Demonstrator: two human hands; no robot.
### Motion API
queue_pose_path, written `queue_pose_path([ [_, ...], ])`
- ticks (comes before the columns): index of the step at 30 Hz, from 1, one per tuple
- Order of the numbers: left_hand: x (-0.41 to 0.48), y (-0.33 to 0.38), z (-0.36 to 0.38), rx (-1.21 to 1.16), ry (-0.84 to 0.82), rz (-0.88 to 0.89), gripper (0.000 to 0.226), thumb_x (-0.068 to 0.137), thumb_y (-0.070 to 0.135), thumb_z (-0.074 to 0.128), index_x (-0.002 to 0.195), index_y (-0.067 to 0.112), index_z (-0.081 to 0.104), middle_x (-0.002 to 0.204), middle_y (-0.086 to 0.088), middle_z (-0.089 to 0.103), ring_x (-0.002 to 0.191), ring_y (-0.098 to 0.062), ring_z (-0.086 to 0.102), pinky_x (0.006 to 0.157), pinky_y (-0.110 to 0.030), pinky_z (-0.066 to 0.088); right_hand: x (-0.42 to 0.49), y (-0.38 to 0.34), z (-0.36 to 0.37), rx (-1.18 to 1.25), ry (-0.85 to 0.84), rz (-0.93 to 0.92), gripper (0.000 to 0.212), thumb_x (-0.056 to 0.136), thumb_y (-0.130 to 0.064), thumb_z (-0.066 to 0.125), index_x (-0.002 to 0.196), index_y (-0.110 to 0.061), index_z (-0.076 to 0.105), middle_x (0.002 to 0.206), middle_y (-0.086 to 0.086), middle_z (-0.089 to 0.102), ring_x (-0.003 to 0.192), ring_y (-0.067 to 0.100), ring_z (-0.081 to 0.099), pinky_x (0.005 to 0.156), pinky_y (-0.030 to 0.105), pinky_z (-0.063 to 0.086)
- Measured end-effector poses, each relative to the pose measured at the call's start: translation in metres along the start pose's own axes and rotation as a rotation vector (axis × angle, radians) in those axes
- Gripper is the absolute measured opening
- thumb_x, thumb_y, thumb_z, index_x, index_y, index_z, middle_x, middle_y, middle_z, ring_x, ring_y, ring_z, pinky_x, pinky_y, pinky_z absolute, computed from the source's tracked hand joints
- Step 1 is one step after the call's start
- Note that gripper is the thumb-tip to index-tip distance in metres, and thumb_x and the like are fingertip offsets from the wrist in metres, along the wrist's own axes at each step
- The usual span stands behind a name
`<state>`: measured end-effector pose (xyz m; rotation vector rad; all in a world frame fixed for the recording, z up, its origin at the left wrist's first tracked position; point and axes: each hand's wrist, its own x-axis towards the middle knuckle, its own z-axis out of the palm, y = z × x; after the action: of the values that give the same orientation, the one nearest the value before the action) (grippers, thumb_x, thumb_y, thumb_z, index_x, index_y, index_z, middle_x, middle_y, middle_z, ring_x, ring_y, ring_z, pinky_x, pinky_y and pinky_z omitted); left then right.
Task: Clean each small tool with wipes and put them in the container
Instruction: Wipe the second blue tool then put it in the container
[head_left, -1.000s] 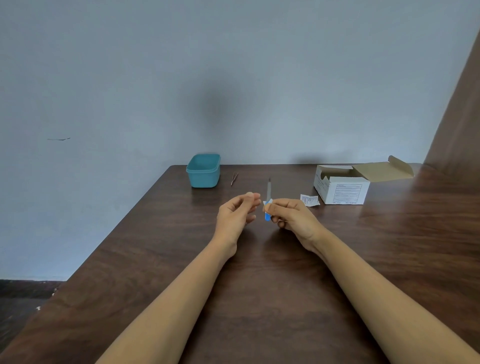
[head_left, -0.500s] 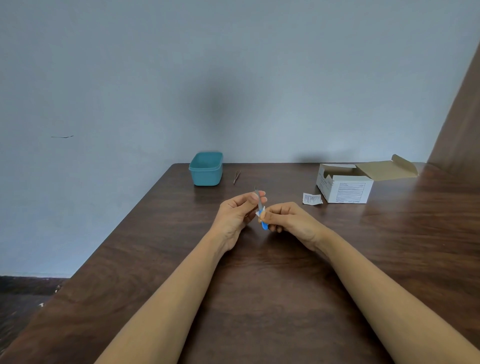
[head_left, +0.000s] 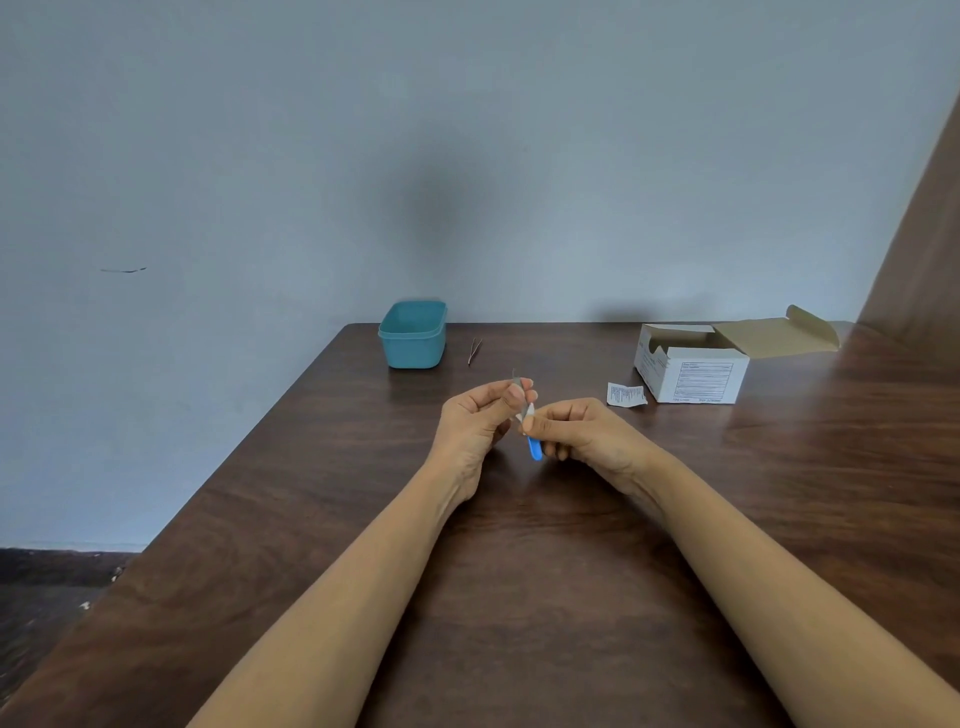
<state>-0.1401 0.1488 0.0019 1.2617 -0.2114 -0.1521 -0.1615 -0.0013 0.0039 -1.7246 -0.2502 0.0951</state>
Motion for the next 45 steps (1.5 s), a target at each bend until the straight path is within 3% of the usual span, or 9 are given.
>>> queue_pose_path([
  [7,0.002,0.007,-0.008,-0.083,0.094,0.038,0.027,0.065,0.029,0.073,0.090,0.018,0.073,0.088,0.004,0.076,0.079,-0.003,0.060,0.077,-0.024,0.044,-0.003,-0.001,0.002,-0.060,-0.035,0.008,0.012,0.084,-0.024,0.070,0.082,-0.013,0.075,0.072,-0.005,0.068,0.061,0.003,0.050,0.058,0.016,0.039],
  [10,0.002,0.004,-0.006,0.001,0.066,0.048,0.020,0.071,0.029,0.072,0.090,0.021,0.073,0.087,0.006,0.076,0.083,-0.004,0.061,0.079,-0.025,0.043,-0.004,0.001,0.003,-0.041,0.002,-0.005,0.012,0.084,-0.022,0.070,0.081,-0.011,0.074,0.068,-0.006,0.066,0.059,0.002,0.049,0.057,0.015,0.038],
  [15,0.000,-0.002,0.000,0.074,-0.005,0.089,0.020,0.086,0.010,0.066,0.104,0.003,0.070,0.080,0.005,0.074,0.071,0.004,0.066,0.062,-0.009,0.047,-0.003,0.001,0.004,0.037,0.065,-0.014,0.015,0.087,-0.022,0.065,0.077,-0.014,0.071,0.055,-0.010,0.060,0.053,0.000,0.047,0.056,0.015,0.035],
  [17,0.000,-0.002,0.000,0.078,0.007,0.101,0.017,0.085,0.010,0.067,0.101,0.005,0.071,0.081,0.005,0.074,0.072,0.003,0.067,0.061,-0.007,0.048,-0.003,0.000,0.004,0.045,0.072,-0.010,0.016,0.088,-0.023,0.065,0.076,-0.015,0.071,0.056,-0.009,0.060,0.053,0.000,0.047,0.056,0.016,0.035],
  [21,0.001,0.002,-0.002,0.009,0.067,0.116,0.014,0.084,0.013,0.067,0.098,0.010,0.071,0.081,0.005,0.075,0.070,0.004,0.066,0.063,-0.010,0.048,-0.002,0.000,0.005,-0.001,0.041,0.002,0.011,0.084,-0.023,0.069,0.076,-0.016,0.073,0.063,-0.006,0.063,0.056,0.001,0.048,0.056,0.016,0.037],
  [26,0.004,0.008,-0.009,-0.070,0.137,0.116,0.018,0.072,0.024,0.073,0.089,0.017,0.071,0.083,0.005,0.076,0.077,-0.003,0.061,0.066,-0.022,0.036,-0.003,0.000,0.004,-0.018,0.016,0.000,0.008,0.083,-0.022,0.070,0.077,-0.017,0.074,0.069,-0.005,0.068,0.060,0.003,0.050,0.056,0.015,0.038],
  [32,0.000,0.002,-0.002,0.074,0.069,0.140,0.017,0.086,0.012,0.067,0.101,0.008,0.070,0.085,0.003,0.074,0.072,0.004,0.067,0.064,-0.007,0.048,-0.004,0.003,0.005,0.028,0.057,-0.037,0.013,0.084,-0.024,0.068,0.080,-0.013,0.074,0.067,-0.003,0.064,0.059,0.002,0.049,0.058,0.015,0.037],
  [37,-0.001,0.002,0.000,0.061,0.060,0.142,0.017,0.086,0.010,0.066,0.102,0.006,0.070,0.081,0.005,0.074,0.074,0.002,0.069,0.061,-0.006,0.049,-0.004,0.002,0.005,0.043,0.048,-0.037,0.020,0.089,-0.031,0.061,0.084,-0.017,0.075,0.075,-0.002,0.070,0.062,0.001,0.054,0.058,0.013,0.038],
  [45,0.002,0.011,-0.008,-0.064,0.153,0.122,0.009,0.076,0.020,0.071,0.086,0.019,0.071,0.080,0.007,0.075,0.076,-0.001,0.062,0.068,-0.024,0.037,-0.007,0.000,0.003,0.035,-0.022,-0.026,0.020,0.090,-0.029,0.060,0.083,-0.017,0.075,0.078,0.000,0.072,0.063,0.000,0.054,0.061,0.014,0.040],
])
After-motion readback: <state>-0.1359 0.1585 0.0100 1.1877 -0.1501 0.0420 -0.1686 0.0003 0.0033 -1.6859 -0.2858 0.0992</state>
